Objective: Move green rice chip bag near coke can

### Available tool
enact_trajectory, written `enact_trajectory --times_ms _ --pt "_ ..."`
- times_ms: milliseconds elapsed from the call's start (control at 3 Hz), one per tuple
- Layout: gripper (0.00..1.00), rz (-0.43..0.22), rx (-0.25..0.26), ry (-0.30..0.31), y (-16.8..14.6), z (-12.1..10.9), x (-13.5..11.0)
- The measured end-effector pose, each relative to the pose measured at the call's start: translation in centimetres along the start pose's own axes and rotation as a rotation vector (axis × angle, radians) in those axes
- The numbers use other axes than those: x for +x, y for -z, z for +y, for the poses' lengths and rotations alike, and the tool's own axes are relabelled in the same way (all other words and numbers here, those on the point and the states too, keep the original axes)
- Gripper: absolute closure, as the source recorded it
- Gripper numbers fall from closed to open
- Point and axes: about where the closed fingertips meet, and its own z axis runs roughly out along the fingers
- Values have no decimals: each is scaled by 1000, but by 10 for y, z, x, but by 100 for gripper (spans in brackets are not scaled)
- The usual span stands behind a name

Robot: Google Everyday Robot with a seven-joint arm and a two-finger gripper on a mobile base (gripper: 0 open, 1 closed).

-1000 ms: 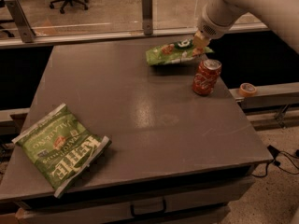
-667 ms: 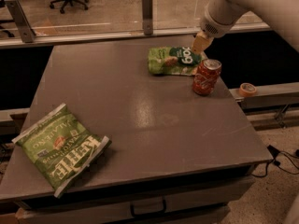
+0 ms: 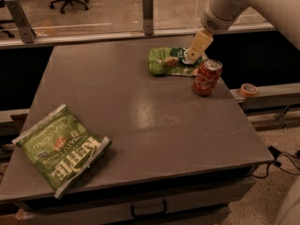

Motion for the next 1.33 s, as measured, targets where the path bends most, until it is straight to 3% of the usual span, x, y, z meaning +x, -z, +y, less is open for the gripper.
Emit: enact_trajectory --times_ms 333,1000,1333 --pt "0 -69 2 -7 26 -26 3" --pt "0 -326 148 -8 171 -94 21" --pt "0 -345 151 -7 177 -96 18"
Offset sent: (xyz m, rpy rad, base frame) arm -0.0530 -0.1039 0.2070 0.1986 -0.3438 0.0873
